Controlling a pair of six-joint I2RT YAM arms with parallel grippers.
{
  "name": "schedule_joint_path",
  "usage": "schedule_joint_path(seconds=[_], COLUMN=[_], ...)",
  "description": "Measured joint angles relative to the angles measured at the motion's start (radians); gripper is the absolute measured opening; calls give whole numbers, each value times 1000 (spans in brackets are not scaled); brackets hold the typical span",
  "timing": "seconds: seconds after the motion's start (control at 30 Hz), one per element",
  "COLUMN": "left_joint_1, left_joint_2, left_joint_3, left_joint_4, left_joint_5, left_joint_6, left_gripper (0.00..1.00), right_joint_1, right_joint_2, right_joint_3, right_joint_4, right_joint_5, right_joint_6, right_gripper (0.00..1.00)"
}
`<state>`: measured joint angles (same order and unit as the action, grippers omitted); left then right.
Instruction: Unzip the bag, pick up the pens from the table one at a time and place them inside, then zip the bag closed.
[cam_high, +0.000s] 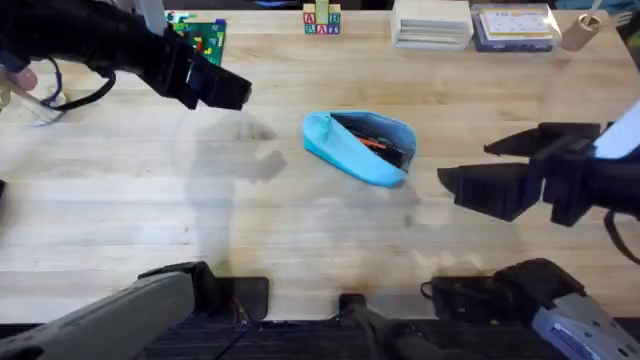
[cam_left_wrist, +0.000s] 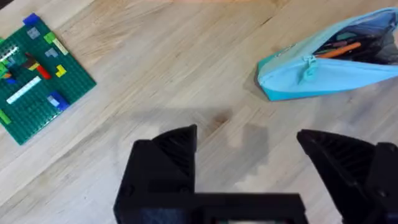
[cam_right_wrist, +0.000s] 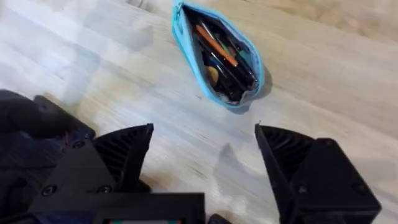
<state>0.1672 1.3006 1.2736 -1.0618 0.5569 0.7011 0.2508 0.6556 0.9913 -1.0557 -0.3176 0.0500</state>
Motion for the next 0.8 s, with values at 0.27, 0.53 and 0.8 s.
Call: schedule_joint_path(seconds=[0.27,0.53,0.8], left_joint_1=[0,0,0], left_joint_2=[0,0,0], left_joint_3=[0,0,0], left_joint_4=[3,3,3], left_joint_5=[0,0,0], left_joint_6=[2,2,2], left_gripper=[993,993,994], right_joint_1=[0,31,193], right_joint_2=[12,93,199], right_joint_3=[1,1,24], right_joint_4=[1,11,58], right_joint_5=[33,41,117], right_joint_6=[168,260,405], right_gripper=[997,998,997])
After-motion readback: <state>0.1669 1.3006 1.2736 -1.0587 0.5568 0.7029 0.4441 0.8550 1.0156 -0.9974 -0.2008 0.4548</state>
